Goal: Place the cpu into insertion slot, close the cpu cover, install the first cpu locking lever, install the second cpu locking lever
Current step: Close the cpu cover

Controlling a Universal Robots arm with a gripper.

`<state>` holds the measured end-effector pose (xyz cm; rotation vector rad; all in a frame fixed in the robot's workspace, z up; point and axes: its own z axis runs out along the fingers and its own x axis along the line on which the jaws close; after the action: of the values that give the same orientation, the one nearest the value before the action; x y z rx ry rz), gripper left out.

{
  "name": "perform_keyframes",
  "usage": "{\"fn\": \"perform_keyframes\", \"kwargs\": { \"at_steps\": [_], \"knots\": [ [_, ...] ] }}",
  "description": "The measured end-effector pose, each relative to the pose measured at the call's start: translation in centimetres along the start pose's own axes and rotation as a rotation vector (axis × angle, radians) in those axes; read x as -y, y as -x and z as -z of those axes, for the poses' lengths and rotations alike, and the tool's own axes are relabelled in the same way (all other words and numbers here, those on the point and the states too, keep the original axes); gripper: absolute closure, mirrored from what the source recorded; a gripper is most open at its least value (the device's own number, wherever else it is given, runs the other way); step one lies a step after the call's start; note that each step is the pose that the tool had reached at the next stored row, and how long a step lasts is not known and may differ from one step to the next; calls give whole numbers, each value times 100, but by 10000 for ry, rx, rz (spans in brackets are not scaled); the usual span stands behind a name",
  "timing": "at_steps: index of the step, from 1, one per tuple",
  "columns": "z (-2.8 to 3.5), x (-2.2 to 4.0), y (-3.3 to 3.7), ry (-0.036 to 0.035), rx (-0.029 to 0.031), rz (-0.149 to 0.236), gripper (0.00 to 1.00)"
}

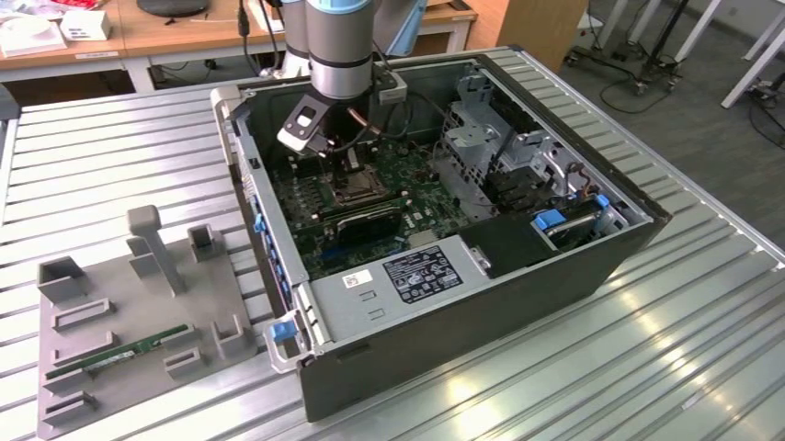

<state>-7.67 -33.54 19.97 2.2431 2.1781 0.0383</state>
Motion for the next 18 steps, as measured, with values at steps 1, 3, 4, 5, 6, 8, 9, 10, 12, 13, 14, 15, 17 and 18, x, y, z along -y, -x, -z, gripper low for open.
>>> {"fn": "perform_keyframes", "kwargs": {
  "at_steps": [1,3,4,5,6,8,9,10,12,13,14,15,17,18],
  "knots": [
    [-1,0,0,1,-1,0,89],
    [-3,0,-1,2,-4,0,89],
    [-3,0,-1,3,-4,0,89],
    [-3,0,-1,3,-4,0,89],
    [-3,0,-1,3,-4,0,89],
    [3,-1,-2,8,-11,0,89],
    [10,-2,-3,11,-15,0,89],
    [24,-2,-2,7,-9,0,89],
    [50,-2,-1,6,-7,0,89],
    [63,-2,-1,6,-6,0,89],
    [77,-3,-1,7,-5,0,89],
    [85,-3,-2,8,-5,1,89],
    [86,-3,-2,10,-6,1,89],
    [86,-3,-2,10,-6,0,89]
  ]
}}
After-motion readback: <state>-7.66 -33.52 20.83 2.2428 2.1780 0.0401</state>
